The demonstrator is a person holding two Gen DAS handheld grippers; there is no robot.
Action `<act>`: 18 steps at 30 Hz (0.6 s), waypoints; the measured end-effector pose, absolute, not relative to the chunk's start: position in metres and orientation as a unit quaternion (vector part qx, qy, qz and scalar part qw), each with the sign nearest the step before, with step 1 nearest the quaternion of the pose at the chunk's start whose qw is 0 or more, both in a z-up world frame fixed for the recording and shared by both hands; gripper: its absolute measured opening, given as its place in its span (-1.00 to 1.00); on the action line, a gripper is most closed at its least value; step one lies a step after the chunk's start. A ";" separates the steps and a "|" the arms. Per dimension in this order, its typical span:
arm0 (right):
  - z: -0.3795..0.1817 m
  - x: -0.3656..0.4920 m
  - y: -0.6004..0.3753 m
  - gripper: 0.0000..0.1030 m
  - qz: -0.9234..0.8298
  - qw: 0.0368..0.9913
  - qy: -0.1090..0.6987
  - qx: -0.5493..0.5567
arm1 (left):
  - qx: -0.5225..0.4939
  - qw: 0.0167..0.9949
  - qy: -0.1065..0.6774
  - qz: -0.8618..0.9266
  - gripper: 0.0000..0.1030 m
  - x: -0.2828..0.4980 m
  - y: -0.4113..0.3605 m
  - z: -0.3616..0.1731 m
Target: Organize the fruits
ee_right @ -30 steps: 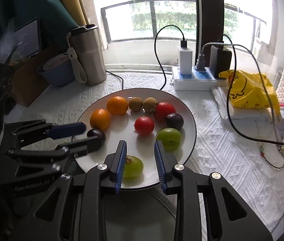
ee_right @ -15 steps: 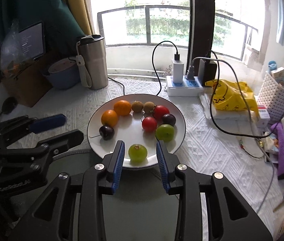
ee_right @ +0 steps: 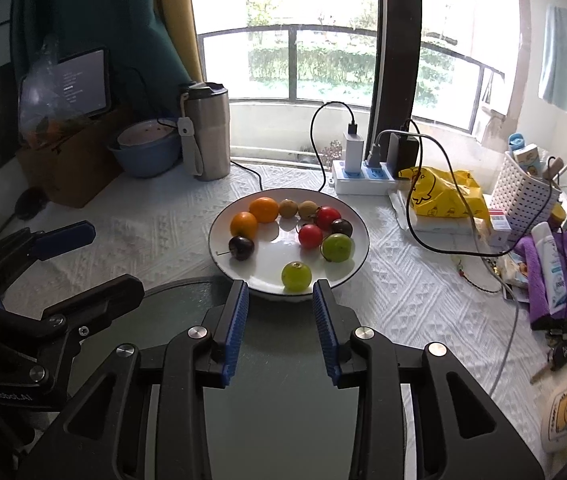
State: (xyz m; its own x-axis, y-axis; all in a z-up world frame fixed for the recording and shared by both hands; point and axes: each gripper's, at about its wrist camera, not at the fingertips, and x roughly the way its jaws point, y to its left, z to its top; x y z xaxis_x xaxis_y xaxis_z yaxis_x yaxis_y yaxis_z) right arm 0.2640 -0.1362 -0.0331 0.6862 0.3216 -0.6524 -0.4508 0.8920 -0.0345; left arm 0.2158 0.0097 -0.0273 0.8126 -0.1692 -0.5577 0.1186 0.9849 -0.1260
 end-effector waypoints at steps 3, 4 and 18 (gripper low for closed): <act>-0.030 0.252 -0.139 -0.31 0.211 0.915 0.329 -0.096 | -0.040 0.954 0.289 -0.072 0.74 0.203 0.008 -0.024; -0.029 0.247 -0.140 -0.31 0.210 0.916 0.327 -0.096 | -0.039 0.954 0.287 -0.071 0.74 0.199 0.008 -0.024; -0.006 0.183 -0.161 -0.29 0.194 0.933 0.289 -0.093 | -0.026 0.965 0.251 -0.074 0.75 0.140 -0.006 -0.002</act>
